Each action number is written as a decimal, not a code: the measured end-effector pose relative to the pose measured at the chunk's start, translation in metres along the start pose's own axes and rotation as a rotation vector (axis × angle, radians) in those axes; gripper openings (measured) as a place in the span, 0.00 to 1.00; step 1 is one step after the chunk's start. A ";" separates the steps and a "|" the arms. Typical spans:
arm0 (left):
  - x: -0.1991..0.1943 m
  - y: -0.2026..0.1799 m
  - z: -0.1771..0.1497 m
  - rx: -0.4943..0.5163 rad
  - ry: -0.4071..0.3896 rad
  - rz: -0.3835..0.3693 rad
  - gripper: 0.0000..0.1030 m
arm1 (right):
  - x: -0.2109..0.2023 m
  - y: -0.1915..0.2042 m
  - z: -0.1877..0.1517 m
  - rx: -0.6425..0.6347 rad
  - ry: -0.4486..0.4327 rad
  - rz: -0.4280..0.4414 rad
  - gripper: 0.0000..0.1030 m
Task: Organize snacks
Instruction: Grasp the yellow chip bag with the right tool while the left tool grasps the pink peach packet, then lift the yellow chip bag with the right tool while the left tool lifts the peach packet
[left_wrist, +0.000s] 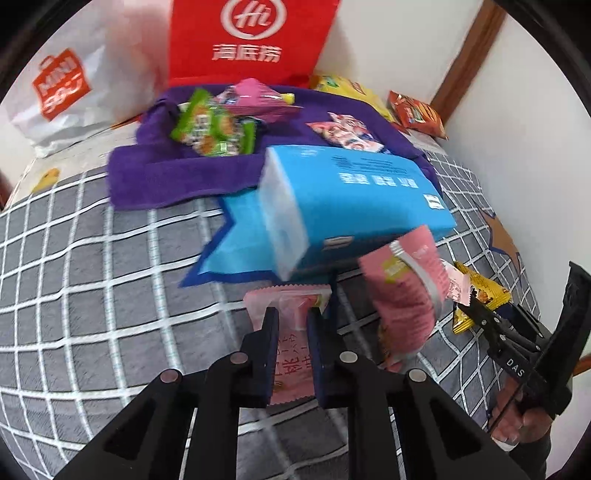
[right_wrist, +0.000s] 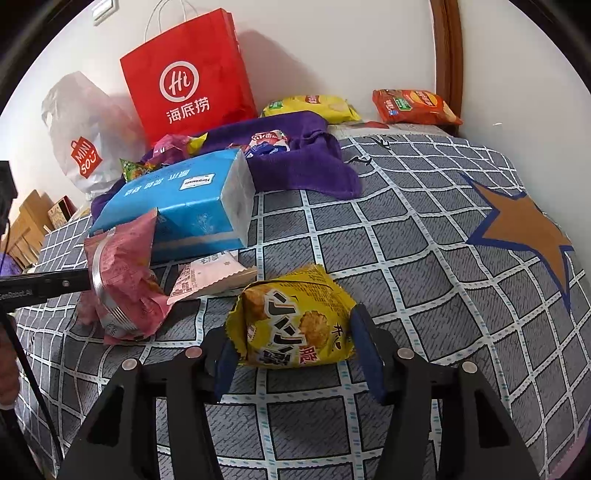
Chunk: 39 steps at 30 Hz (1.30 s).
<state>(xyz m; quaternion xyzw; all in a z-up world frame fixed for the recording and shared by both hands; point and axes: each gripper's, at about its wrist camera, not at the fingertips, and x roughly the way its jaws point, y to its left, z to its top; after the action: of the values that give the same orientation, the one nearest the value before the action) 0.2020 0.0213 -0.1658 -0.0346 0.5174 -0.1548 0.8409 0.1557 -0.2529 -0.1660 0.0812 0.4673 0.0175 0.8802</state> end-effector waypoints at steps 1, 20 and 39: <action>-0.001 0.004 -0.001 -0.010 -0.001 0.000 0.15 | 0.001 0.000 0.000 0.000 0.001 0.000 0.56; 0.022 -0.020 -0.007 0.084 -0.010 0.149 0.38 | 0.003 0.000 -0.001 -0.009 0.016 0.001 0.60; 0.019 -0.018 -0.027 0.120 -0.159 0.153 0.41 | 0.007 0.009 -0.002 -0.055 0.037 -0.036 0.65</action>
<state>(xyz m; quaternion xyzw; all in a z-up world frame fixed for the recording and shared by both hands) 0.1822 0.0012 -0.1904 0.0432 0.4399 -0.1176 0.8893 0.1589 -0.2431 -0.1714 0.0480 0.4843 0.0160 0.8734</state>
